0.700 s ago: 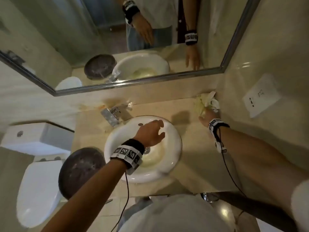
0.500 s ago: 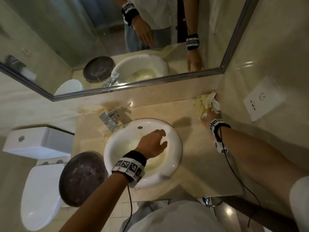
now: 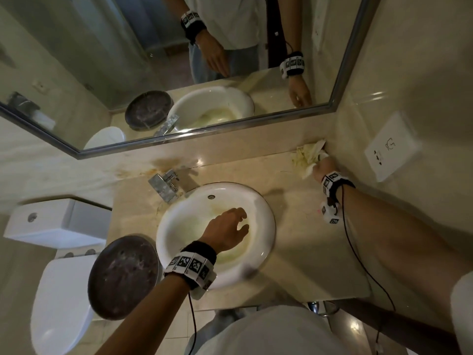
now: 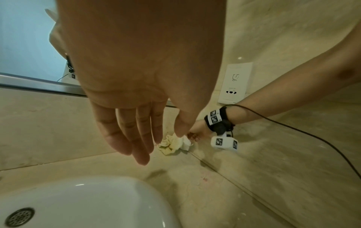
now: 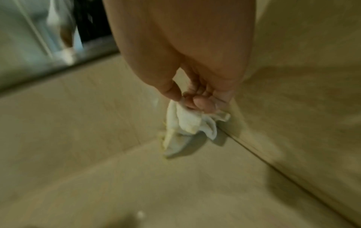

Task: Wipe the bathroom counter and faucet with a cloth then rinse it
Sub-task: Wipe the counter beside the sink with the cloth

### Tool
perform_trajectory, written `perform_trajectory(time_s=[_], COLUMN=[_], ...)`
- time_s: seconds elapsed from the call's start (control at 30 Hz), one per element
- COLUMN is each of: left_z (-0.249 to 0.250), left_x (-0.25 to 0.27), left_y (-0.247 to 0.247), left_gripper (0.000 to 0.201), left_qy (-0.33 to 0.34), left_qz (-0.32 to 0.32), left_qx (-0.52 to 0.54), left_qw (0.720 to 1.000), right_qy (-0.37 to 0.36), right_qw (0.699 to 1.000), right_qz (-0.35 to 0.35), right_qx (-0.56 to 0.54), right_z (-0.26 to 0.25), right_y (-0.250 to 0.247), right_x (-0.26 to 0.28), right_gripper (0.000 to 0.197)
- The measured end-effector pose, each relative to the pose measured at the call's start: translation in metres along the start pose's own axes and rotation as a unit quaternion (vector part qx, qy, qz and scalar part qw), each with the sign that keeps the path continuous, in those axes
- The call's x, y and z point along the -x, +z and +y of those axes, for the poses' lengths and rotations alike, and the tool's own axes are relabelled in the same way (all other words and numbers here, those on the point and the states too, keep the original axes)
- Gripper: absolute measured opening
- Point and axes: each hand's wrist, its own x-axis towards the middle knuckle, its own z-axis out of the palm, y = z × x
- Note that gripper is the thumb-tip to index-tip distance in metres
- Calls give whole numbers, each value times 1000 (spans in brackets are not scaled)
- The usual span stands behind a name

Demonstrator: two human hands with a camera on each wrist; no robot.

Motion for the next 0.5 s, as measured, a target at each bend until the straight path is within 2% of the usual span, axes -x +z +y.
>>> perform_trajectory(time_s=[0.13,0.2,0.27,0.37,0.5], left_z=[16,26,36,42,39], left_x=[0,1,5,11,20], left_y=[3,3,1,-7,-26], left_gripper=[31,32,33,36,52], left_qy=[10,20,28,34,40], left_qz=[12,19,29,58,108], left_qx=[9,3,1,13,58], left_qw=[1000,1000,999,998,992], right_qy=[-21,-38,-69,-135,-191], right_qw=[996,990,979,941,897], right_qz=[36,31,18,16,-14], right_qx=[-78,-133,-193,-309,-399], right_z=[-41,-56,-77,-109,-146], right_y=[-27,-39,-51,-76,-118], right_x=[12,20,43,88,154], right_gripper=[39,39,29,11,7])
